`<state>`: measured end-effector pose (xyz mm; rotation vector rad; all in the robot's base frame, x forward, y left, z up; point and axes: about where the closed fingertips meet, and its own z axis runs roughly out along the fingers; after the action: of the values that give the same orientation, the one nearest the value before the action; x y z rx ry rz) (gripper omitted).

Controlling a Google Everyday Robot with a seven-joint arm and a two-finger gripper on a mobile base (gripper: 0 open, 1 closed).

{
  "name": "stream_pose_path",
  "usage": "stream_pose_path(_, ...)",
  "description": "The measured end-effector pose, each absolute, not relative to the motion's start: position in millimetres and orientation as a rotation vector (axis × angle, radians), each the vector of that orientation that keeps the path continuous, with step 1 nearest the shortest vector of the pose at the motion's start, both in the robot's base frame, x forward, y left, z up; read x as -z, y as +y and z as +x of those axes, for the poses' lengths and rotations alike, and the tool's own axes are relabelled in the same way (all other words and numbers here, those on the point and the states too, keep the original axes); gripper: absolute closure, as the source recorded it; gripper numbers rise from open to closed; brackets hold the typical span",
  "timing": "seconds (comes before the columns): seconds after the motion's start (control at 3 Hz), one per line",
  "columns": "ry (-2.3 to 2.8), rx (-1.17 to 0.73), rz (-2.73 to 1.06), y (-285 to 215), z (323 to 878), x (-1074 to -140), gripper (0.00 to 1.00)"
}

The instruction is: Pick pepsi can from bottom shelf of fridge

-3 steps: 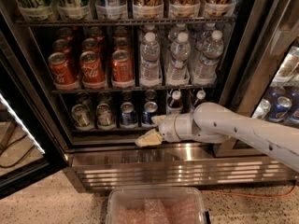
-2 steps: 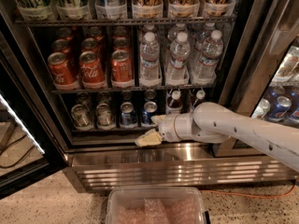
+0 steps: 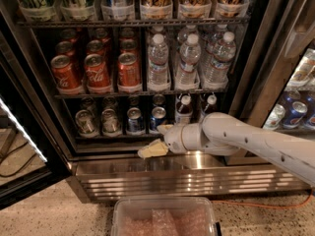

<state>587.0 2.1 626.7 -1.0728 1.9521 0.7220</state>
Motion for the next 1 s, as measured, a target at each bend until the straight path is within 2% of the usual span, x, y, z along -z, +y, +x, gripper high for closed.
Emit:
stream_pose_path(0.67,1.924,-0.846,-1.076,33,591,-619,0.26)
stream_pose_path(1.0,1.91,-0.814,-1.11,41,610,-613,0.25)
